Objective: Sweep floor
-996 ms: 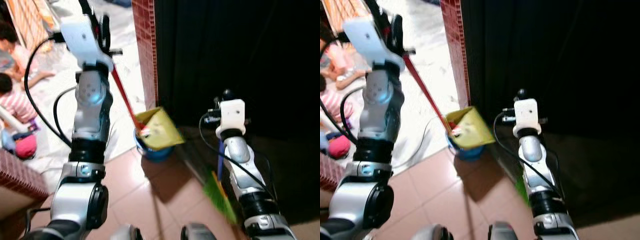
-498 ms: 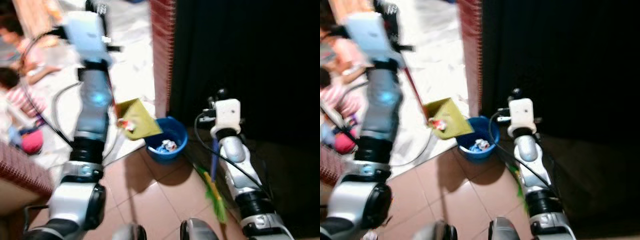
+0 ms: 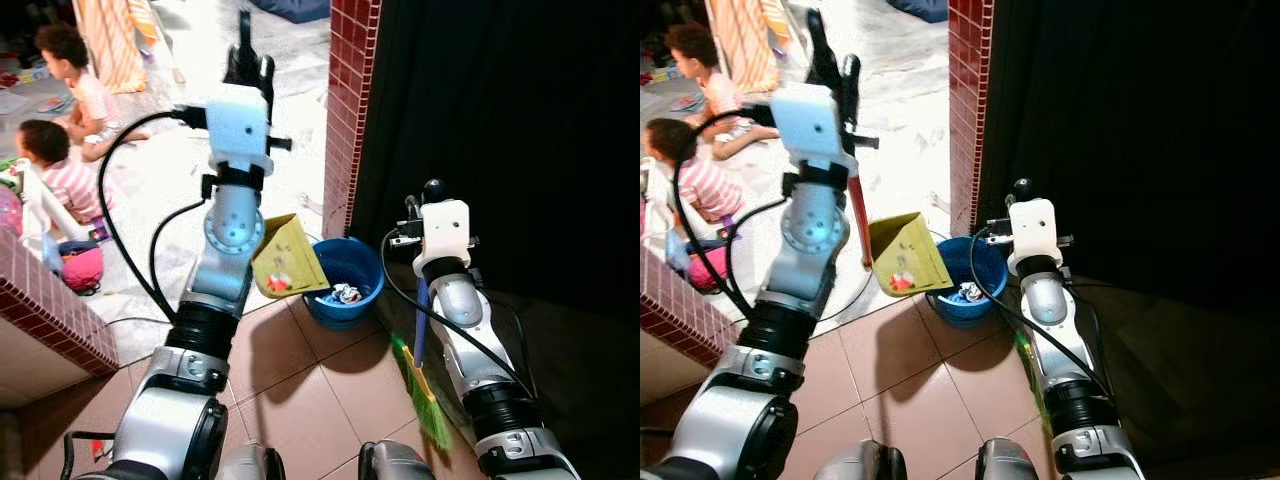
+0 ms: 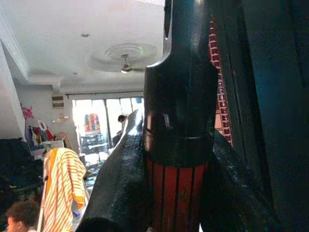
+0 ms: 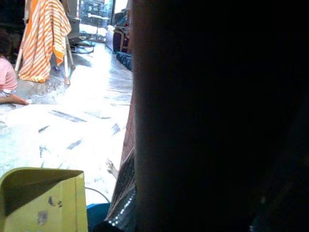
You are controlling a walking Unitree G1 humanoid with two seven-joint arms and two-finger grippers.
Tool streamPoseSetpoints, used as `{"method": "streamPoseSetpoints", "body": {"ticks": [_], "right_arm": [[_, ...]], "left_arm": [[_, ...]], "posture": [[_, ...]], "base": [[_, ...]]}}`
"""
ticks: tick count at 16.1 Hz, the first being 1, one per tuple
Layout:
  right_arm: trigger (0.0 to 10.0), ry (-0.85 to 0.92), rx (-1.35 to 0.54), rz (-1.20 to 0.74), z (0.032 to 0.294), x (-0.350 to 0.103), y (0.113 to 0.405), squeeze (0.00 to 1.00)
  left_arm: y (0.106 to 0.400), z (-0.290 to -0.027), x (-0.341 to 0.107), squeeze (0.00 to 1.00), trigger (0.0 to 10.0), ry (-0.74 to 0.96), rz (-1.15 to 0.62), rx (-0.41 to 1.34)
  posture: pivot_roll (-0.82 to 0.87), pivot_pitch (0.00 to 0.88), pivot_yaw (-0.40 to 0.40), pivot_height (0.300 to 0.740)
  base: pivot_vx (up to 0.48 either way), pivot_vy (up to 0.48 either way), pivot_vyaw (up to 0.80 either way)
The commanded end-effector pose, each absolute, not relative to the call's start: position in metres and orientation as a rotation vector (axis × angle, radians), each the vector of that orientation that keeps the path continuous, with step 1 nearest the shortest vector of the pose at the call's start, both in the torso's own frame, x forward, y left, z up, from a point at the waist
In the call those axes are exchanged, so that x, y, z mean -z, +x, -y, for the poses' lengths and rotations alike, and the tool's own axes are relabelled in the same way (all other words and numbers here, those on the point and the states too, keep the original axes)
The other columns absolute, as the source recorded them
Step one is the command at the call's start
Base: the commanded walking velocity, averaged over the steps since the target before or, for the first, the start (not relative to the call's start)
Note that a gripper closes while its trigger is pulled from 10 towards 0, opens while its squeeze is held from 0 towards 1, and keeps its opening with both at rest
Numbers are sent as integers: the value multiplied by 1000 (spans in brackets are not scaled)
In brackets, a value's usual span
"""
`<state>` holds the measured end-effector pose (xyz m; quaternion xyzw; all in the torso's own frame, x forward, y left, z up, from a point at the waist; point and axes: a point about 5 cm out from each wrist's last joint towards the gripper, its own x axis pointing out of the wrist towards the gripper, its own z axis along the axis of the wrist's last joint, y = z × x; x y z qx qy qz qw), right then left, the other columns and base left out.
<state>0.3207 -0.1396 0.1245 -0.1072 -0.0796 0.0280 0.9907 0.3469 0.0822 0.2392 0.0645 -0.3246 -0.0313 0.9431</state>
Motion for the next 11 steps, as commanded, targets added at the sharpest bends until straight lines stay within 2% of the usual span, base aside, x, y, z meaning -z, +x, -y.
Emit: {"method": "streamPoseSetpoints", "body": {"ticks": [1, 4, 8, 10, 11], "right_arm": [[10000, -212, -54, 198, 140, -132, 322, 0], [10000, -196, -42, 196, 138, -132, 322, 0], [10000, -184, -32, 193, 136, -129, 319, 0], [10000, -183, -26, 193, 137, -129, 319, 0], [10000, -182, -25, 194, 137, -129, 319, 0]], "left_arm": [[340, -70, -250, 0, 10000, 127, 747, 121], [327, -37, -239, 0, 10000, 121, 751, 333], [315, -12, -232, 0, 10000, 171, 785, 549], [305, 3, -228, 0, 10000, 222, 808, 756], [302, 6, -226, 0, 10000, 240, 810, 799]], "posture": [[-148, 52, 50, 740], [-143, 59, 70, 740], [-141, 70, 87, 740], [-141, 74, 91, 740], [-141, 74, 91, 740]], "base": [[0, 0, 0], [0, 0, 0], [0, 0, 0], [0, 0, 0], [0, 0, 0]]}}
